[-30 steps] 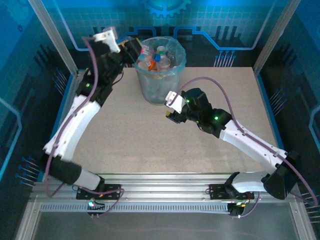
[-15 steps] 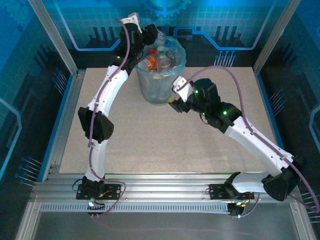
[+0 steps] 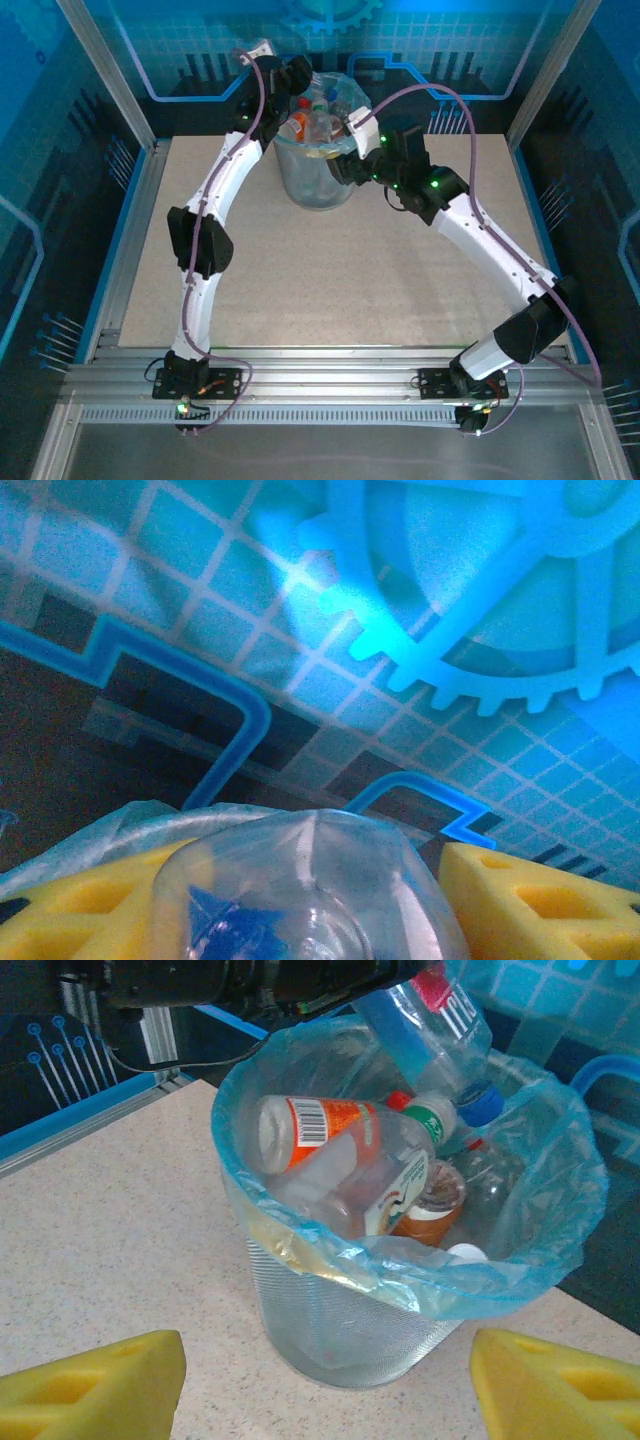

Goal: Put the plastic bottles in the bin

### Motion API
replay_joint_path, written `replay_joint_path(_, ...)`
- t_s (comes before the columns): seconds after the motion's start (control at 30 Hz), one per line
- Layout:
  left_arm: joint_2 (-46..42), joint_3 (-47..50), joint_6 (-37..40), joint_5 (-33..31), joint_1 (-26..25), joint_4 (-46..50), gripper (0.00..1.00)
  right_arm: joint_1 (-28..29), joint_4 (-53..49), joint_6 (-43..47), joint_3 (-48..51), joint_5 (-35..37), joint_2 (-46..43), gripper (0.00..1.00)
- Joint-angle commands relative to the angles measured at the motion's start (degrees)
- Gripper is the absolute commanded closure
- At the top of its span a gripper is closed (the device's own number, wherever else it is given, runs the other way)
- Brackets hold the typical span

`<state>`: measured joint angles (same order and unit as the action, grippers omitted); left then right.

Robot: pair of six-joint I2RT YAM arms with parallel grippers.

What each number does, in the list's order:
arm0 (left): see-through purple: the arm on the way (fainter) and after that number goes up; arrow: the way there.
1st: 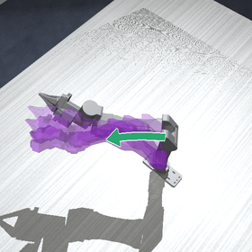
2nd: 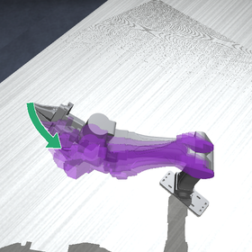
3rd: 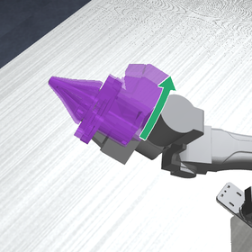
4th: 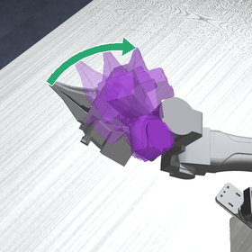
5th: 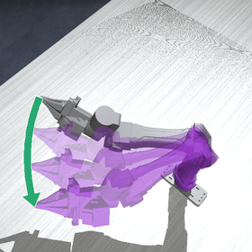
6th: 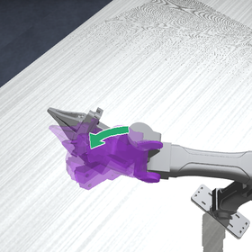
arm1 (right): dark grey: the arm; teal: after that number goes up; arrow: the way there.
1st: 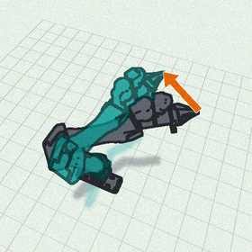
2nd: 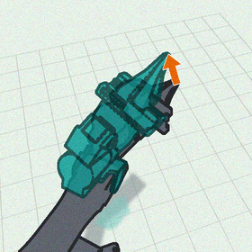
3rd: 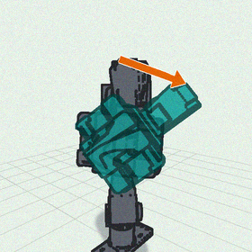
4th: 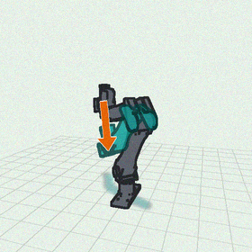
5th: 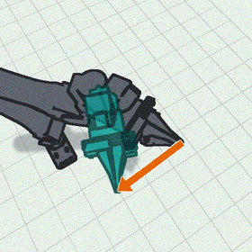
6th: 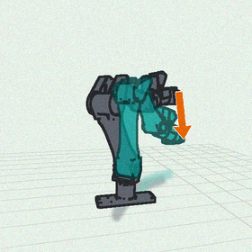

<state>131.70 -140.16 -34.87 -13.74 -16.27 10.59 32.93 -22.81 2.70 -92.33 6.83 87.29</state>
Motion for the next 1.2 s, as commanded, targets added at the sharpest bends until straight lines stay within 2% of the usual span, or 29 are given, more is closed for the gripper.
replay_joint_path(0.0, 2.35, -2.58, -5.45, -1.05, 1.06, -1.70, 0.36, 0.03, -0.81, -1.43, -1.81, -1.91, 0.08, 0.24)
replay_joint_path(0.3, 3.01, -4.32, -7.58, -0.37, 1.16, -0.26, 0.17, 0.03, -1.80, -0.69, -1.47, -2.74, -0.44, 0.24)
replay_joint_path(0.47, -0.26, -4.25, -6.44, 0.64, 1.16, 0.95, 0.15, 0.33, -2.24, -0.90, -1.27, -3.51, -0.78, 0.25)
replay_joint_path(0.6, -5.68, -1.27, -2.14, 0.32, 1.15, 0.96, 0.15, 0.71, -2.66, -0.51, -1.03, -3.49, -1.47, 0.25)
replay_joint_path(0.73, -10.28, 2.75, 2.44, -2.05, 1.15, 1.85, 0.17, 1.05, -2.55, 0.08, -0.50, -3.18, -2.20, 0.25)
replay_joint_path(0.87, -9.63, 3.37, 4.55, -0.54, 1.16, 3.73, 0.22, 1.27, -2.64, -0.25, -0.08, -3.36, -2.38, 0.25)
replay_joint_path(1.07, 0.12, -8.59, 7.36, 3.04, 1.16, 16.38, 0.31, 2.12, -3.44, -0.27, 0.31, -4.90, -2.70, 0.25)
replay_joint_path(1.17, 2.38, -10.16, 7.30, 5.73, 1.16, 19.38, 0.34, 2.44, -4.24, -0.08, 0.39, -5.08, -2.82, 0.25)
